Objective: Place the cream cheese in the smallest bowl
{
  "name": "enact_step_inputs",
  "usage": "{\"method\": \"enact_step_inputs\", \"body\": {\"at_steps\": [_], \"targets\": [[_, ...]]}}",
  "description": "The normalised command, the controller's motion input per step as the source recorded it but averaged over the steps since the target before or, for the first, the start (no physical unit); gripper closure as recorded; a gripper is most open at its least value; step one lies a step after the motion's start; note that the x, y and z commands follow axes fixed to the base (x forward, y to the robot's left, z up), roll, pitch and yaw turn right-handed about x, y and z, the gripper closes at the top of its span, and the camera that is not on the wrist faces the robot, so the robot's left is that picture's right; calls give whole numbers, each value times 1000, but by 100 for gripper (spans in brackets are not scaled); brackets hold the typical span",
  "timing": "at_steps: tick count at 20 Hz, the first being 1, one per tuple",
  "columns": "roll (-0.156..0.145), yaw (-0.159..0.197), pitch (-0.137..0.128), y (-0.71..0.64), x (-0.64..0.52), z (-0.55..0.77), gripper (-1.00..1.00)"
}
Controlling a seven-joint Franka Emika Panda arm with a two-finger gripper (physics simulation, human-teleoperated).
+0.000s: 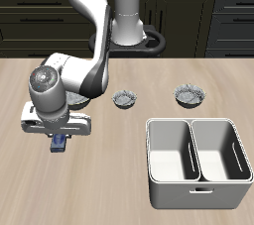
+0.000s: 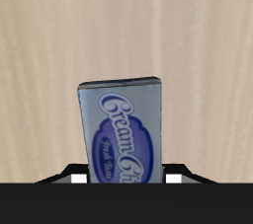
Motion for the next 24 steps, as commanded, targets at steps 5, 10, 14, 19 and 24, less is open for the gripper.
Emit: {"method": "enact_step_inputs", "body": {"at_steps": [5,10,14,19,24], "targets": [[-5,-4,-24,-26,-21,168,100],[-19,5,-53,52,-68,401,100],[-31,16,-76,57,-136,548,100],[-5,-3,-58,69,-144,458,100],[-22,5,-52,30,-141,369,100]]}}
